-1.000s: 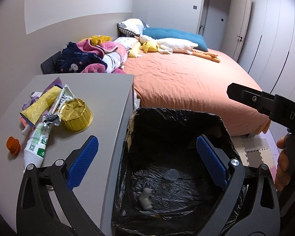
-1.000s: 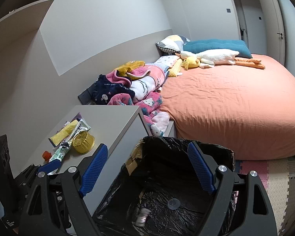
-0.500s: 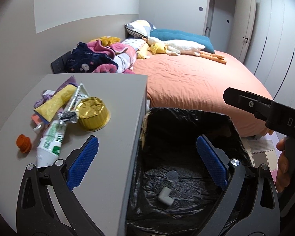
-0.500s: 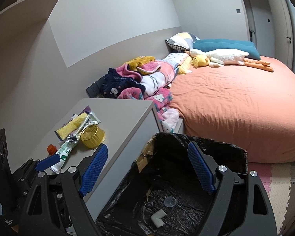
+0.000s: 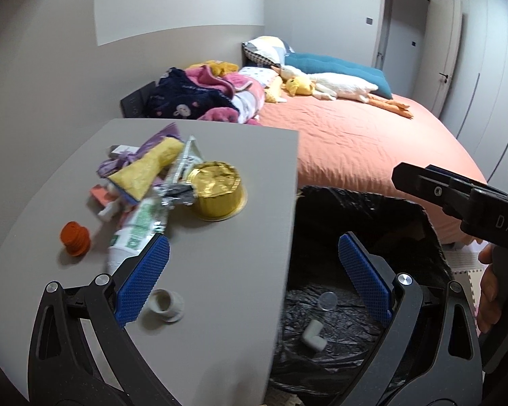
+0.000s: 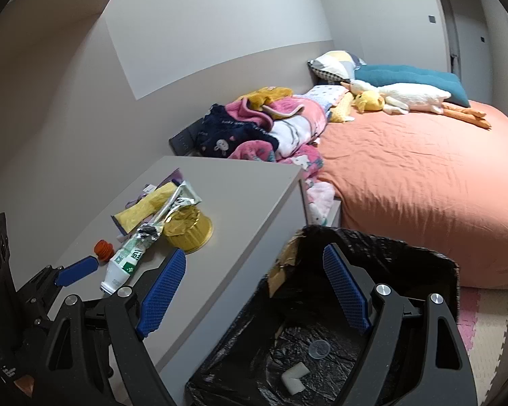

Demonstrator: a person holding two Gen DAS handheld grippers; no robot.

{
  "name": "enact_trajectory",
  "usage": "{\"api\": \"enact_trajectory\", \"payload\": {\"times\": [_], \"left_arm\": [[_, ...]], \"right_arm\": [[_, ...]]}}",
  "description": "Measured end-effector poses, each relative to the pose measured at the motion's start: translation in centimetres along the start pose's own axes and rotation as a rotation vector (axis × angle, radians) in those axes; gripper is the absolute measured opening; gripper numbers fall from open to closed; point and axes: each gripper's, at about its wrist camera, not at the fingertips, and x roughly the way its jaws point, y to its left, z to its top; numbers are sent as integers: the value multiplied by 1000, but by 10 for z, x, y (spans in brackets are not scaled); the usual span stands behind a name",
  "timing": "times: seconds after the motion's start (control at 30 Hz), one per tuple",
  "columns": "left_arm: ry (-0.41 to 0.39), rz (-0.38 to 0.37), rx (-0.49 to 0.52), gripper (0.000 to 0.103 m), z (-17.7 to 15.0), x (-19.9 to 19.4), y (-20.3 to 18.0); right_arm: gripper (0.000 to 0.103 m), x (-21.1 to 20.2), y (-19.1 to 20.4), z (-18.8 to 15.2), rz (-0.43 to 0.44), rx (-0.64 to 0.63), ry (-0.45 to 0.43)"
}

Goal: Collect trash
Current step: 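Move both open tools back over the table trash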

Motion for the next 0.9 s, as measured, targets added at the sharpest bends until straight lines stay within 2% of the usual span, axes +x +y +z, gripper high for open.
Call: {"api": "enact_trajectory", "payload": {"times": [0.47, 0.9], "left_arm": [[20, 66, -66, 97, 0, 14, 55], [91, 107, -142, 97, 0, 50, 105]], "right_arm": [[84, 48, 40, 3, 36, -63, 69], [84, 108, 72, 3, 46, -159, 162]]}}
